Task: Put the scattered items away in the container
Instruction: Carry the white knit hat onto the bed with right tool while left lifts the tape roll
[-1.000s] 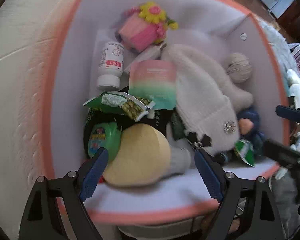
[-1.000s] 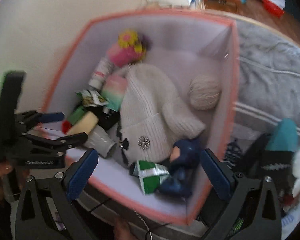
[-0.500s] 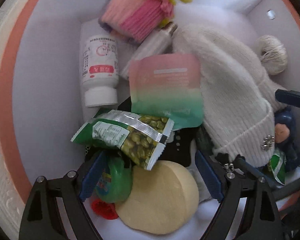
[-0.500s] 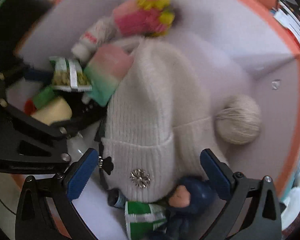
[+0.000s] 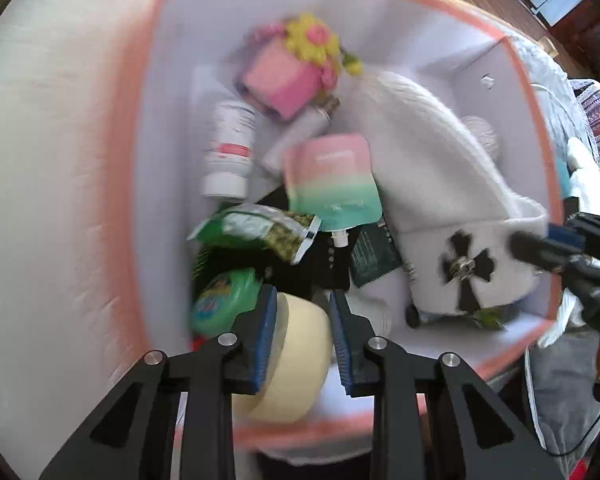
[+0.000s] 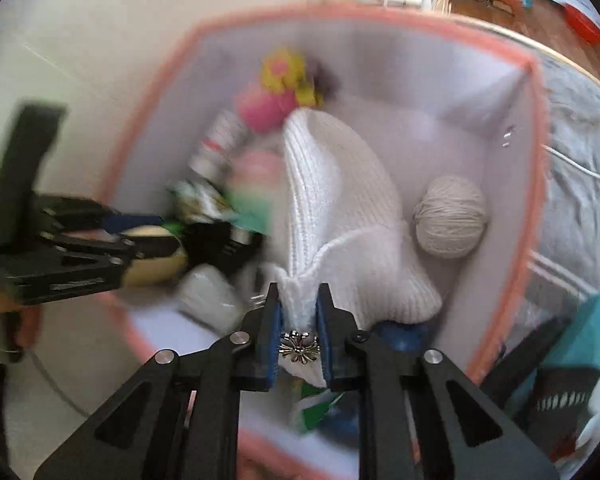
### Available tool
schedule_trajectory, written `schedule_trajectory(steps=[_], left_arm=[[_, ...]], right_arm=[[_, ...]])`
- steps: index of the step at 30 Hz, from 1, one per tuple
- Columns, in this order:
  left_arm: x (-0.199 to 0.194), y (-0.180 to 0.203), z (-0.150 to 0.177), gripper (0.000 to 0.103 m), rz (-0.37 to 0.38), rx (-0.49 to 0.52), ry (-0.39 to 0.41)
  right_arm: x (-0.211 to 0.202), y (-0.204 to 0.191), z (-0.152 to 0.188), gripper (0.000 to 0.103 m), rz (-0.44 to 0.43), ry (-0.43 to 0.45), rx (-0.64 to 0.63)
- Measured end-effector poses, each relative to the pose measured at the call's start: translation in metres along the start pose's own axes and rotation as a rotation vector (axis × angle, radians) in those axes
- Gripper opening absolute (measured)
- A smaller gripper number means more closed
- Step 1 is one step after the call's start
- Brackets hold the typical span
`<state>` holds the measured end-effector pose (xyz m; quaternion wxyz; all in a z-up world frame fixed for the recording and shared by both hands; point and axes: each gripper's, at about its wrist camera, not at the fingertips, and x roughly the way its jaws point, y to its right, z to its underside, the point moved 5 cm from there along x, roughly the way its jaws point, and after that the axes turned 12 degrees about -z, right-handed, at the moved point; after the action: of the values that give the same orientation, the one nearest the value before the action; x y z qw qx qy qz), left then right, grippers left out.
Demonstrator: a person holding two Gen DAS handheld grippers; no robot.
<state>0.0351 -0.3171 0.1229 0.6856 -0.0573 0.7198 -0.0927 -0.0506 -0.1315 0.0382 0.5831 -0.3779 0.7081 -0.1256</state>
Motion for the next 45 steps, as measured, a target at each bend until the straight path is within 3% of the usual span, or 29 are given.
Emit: schedule_trajectory(steps=[3, 7, 12, 15, 18, 20, 21, 25, 29, 32, 36, 40, 45], left_arm=[[-0.043, -0.009, 0.017, 0.022, -0.029, -0.019, 0.045], [-0.072, -0.018, 0.035, 0.021, -0.098, 0.011, 0.061], [-0.064, -0.03, 0.065, 0.021, -0.158, 0.015, 0.018], [-0.056, -0.031, 0.07, 0.021, -0.127, -0.002, 0.014], [-0.046, -0.03, 0.066, 0.021, -0.077, -0.023, 0.024], [-0.031, -0.026, 0.055, 0.021, -0.084, -0.024, 0.03], [-0.027, -0.025, 0.049, 0.021, -0.09, -0.027, 0.033], [0.0, -0.013, 0.019, 0.021, -0.083, -0.06, 0.046], [0.028, -0.007, -0.003, 0.022, -0.112, -0.04, 0.0], [0.052, 0.001, -0.016, 0.025, -0.167, 0.021, -0.04], [0.067, 0.008, -0.024, 0.022, -0.172, 0.015, -0.051], [0.035, 0.01, -0.025, 0.022, -0.182, 0.01, 0.001], [-0.069, 0.024, -0.03, 0.022, 0.026, -0.017, 0.14]], right_arm=[[-0.044, -0.025, -0.001, 0.015, -0.012, 0.065, -0.025], [-0.098, -0.056, 0.005, 0.015, -0.035, 0.156, -0.058], [-0.174, -0.094, 0.023, 0.015, -0.028, 0.309, -0.121], [-0.22, -0.101, 0.031, 0.015, 0.02, 0.38, -0.149], [-0.251, -0.085, 0.034, 0.014, 0.086, 0.426, -0.144], [-0.264, -0.069, 0.035, 0.001, 0.121, 0.45, -0.126], [-0.27, -0.059, 0.036, 0.001, 0.149, 0.465, -0.113], [-0.279, -0.01, 0.034, 0.003, 0.291, 0.481, -0.033], [-0.258, 0.039, 0.039, 0.018, 0.232, 0.458, 0.085], [-0.237, 0.062, 0.048, 0.019, 0.203, 0.436, 0.122], [-0.212, 0.086, 0.075, 0.019, 0.167, 0.403, 0.165], [-0.207, 0.099, 0.106, 0.019, 0.162, 0.413, 0.192], [-0.229, 0.095, 0.136, 0.019, 0.114, 0.478, 0.227]])
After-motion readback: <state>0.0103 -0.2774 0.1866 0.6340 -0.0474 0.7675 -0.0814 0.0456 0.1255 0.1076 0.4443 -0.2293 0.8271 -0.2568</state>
